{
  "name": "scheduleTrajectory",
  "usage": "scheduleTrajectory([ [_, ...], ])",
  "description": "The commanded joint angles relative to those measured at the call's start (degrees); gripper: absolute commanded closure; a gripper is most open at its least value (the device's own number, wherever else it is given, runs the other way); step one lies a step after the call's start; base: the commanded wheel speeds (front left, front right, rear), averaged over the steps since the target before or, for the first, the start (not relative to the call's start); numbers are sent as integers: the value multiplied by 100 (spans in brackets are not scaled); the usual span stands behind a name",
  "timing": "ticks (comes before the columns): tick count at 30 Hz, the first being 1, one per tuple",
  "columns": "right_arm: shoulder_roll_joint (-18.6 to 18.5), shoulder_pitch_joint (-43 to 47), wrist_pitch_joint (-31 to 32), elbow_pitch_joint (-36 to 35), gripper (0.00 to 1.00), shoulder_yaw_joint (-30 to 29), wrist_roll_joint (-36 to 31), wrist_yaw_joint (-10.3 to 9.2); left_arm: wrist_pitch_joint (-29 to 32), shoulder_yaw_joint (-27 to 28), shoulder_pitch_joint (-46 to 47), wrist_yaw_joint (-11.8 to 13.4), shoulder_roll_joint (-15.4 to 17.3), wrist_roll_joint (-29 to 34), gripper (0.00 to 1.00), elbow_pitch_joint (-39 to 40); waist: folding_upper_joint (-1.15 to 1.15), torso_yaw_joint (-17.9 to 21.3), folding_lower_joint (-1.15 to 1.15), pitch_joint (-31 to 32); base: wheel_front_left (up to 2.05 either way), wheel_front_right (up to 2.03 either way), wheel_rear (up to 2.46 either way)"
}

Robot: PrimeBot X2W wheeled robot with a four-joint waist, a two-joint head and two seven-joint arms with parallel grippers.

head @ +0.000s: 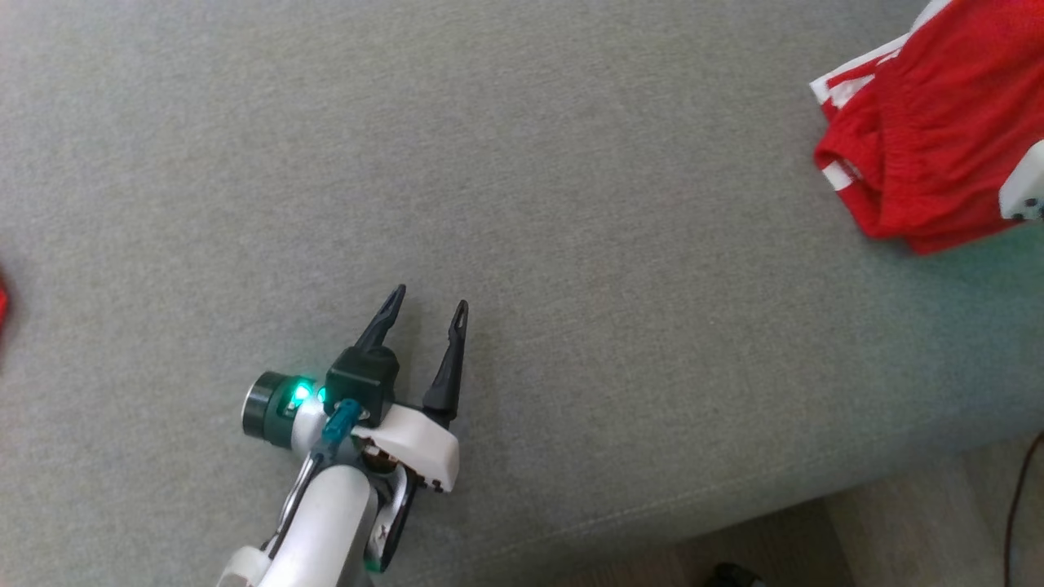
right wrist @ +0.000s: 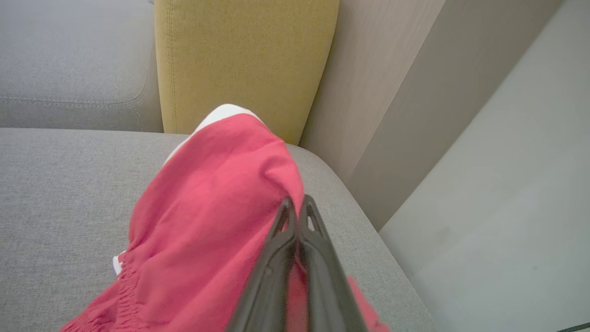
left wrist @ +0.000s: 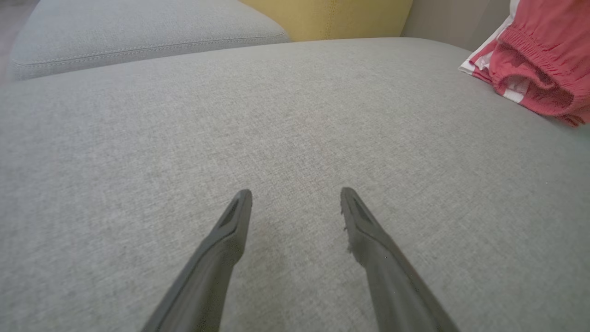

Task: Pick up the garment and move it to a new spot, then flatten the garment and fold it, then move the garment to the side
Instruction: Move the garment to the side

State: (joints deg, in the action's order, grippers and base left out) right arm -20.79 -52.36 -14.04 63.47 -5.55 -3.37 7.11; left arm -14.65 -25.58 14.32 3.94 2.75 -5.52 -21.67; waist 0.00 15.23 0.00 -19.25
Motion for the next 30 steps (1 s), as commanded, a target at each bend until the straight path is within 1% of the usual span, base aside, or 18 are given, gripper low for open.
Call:
scheduleTrajectory([
  [1,-149,-130,-36,-115,100,-25,-123,37,-35,157,158,-11,12,68,0,207,0,-40,0,-22,0,0,0],
  [5,-220,-194,-65,-32,100,-299,-469,37,-35,220,106,-12,12,4,0,195,0,-44,0,-2,0,0,0],
  [9,-158,-211,-80,-31,100,-479,-624,37,-35,224,102,-3,12,-3,0,197,0,-32,0,6,0,0,0],
  [10,-135,-208,-84,-44,97,-524,-652,37,-35,222,103,-2,12,1,0,196,0,-32,0,8,0,0,0],
  [11,-98,-195,-87,-68,60,-547,-686,37,-35,219,105,0,12,7,0,192,0,-36,0,9,0,0,0],
  [12,-49,-178,-89,-90,0,-558,-724,37,-35,224,106,0,12,13,0,185,0,-39,0,10,0,0,0],
  [14,64,-153,-92,-230,0,-569,-775,37,-35,249,102,12,12,19,0,176,0,-45,0,13,0,0,0],
  [19,384,17,-95,-1048,0,-518,-867,37,-35,337,73,51,12,4,0,181,0,-88,0,52,0,0,0],
  [20,384,17,-95,-1048,0,-518,-867,37,-35,337,73,51,12,4,0,181,0,-88,0,52,0,0,0],
  [22,540,108,-95,-1345,0,-463,-869,37,-35,360,53,66,12,-15,0,188,0,-124,0,97,0,0,0],
  [26,854,346,-95,-1842,0,-191,-702,37,-35,432,5,148,12,-83,0,233,0,-244,0,211,0,0,0],
  [30,1137,692,-96,-2249,0,94,-418,37,-35,547,-71,303,12,-144,0,294,0,-438,0,359,0,0,0],
])
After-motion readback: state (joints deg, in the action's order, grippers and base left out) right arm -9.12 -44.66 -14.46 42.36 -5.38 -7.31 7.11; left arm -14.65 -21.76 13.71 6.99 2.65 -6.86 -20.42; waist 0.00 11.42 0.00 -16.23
